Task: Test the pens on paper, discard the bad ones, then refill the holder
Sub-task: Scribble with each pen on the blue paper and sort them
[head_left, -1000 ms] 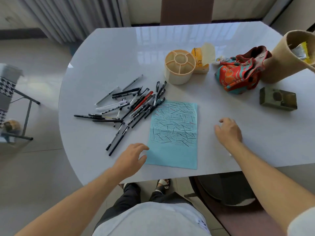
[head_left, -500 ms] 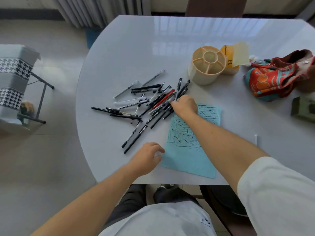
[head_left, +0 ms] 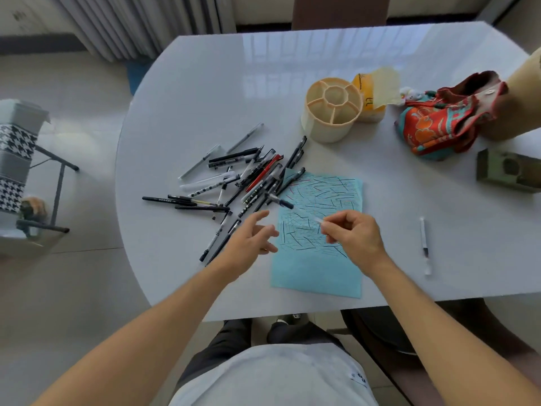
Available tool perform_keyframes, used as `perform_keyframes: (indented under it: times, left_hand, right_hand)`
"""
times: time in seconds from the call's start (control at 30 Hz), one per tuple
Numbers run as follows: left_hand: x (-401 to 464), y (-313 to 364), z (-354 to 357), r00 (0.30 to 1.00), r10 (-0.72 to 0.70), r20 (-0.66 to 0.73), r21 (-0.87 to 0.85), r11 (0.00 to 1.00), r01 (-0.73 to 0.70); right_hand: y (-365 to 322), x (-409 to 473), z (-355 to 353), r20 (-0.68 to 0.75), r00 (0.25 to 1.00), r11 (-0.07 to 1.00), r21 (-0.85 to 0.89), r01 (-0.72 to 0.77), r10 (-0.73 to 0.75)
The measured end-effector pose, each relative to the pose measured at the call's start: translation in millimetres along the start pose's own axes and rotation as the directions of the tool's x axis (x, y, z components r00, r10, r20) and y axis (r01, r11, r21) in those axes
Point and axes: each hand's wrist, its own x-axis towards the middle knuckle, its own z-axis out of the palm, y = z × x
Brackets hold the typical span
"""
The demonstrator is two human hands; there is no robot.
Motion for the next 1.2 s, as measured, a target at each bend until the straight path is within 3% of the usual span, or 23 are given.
perform_keyframes:
  times: [0.07, 0.17, 0.27, 0.33, 0.47, 0.6, 0.67, 0.73, 0.8, 0.93, 1.2]
  left_hand:
    - [0, 7, 3, 0.997, -0.017, 0.073, -0.035, 0.999, 0.020]
    - [0, 1, 14, 0.974, -0.052, 0.221, 0.135, 0.991, 0.023]
    - [-5, -7, 29, 0.952, -0.094, 0.292, 0.313, 0.950, -0.002]
    - [-9, -11, 44, 0.929, -0.101, 0.355, 0.402, 0.914, -0.054]
    - [-17, -12, 71, 0.892, -0.051, 0.449, 0.528, 0.821, -0.219]
    - [-17, -12, 82, 0.891, 0.080, 0.447, 0.666, 0.635, -0.392]
    - [-15, -15, 86, 0.878, 0.162, 0.450, 0.748, 0.470, -0.470]
    - [-11, -22, 78, 0.898, 0.228, 0.377, 0.808, 0.392, -0.439]
    - [-8, -30, 62, 0.905, 0.280, 0.321, 0.840, 0.357, -0.408]
    - [-2, -40, 54, 0.855, 0.344, 0.388, 0.817, 0.302, -0.492]
    - [0, -55, 59, 0.886, 0.261, 0.383, 0.834, 0.315, -0.453]
  right_hand:
    - [12, -26, -15, 0.076, 0.996, 0.999, 0.004, -0.040, 0.039]
    - [28, -51, -29, 0.093, 0.994, 0.997, 0.041, -0.062, 0.058]
    - [41, -65, -32, 0.016, 0.995, 0.958, 0.269, -0.100, 0.099]
    - [47, -72, -23, 0.048, 0.985, 0.900, 0.403, -0.170, 0.164]
    - [60, -86, 0, 0.169, 0.963, 0.902, 0.344, -0.259, 0.212]
    - [68, -90, -4, 0.058, 0.974, 0.926, 0.302, -0.225, 0.217]
    - [72, -86, -13, -0.080, 0.970, 0.930, 0.311, -0.196, 0.231]
    - [80, -76, -36, -0.232, 0.937, 0.923, 0.344, -0.174, 0.263]
    - [88, -68, -62, -0.304, 0.919, 0.950, 0.260, -0.172, 0.249]
    - [100, -57, -72, -0.281, 0.948, 0.988, 0.009, -0.152, 0.148]
    - [103, -50, -53, -0.150, 0.984, 0.920, -0.390, 0.036, -0.101]
